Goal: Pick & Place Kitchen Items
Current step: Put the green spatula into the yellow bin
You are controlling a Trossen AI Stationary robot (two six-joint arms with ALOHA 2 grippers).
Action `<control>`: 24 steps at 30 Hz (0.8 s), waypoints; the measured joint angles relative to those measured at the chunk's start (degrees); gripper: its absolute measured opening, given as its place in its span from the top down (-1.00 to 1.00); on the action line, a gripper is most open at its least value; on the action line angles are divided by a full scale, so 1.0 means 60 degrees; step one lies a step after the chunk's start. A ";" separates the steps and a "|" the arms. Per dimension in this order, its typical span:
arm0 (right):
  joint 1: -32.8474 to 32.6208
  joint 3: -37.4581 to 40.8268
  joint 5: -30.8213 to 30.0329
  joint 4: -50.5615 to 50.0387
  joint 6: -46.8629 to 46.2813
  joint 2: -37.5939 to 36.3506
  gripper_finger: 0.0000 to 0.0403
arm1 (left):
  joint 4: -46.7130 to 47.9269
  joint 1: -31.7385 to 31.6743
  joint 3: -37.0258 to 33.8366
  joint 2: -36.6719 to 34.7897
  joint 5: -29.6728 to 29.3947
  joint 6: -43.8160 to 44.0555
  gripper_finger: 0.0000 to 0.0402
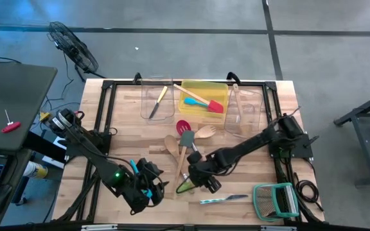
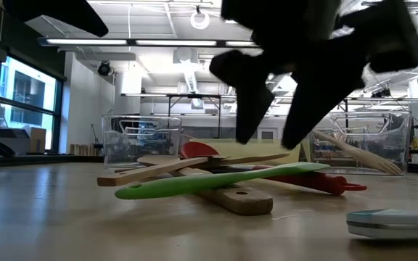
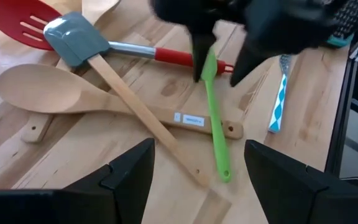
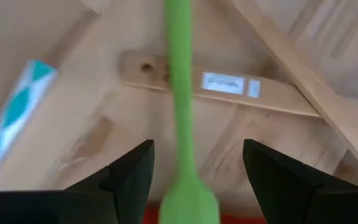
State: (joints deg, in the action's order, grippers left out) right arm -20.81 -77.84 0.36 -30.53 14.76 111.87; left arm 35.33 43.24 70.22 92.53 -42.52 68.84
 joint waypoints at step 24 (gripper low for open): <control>0.0231 -0.0066 0.0528 0.0152 -0.0248 0.1555 0.35 | -0.0159 -0.0018 0.0000 -0.0004 -0.0074 -0.1166 -0.21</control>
State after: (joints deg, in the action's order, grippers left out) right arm -19.42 -78.24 3.53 -29.62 13.28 121.20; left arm 34.37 43.13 70.22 92.51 -42.96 61.84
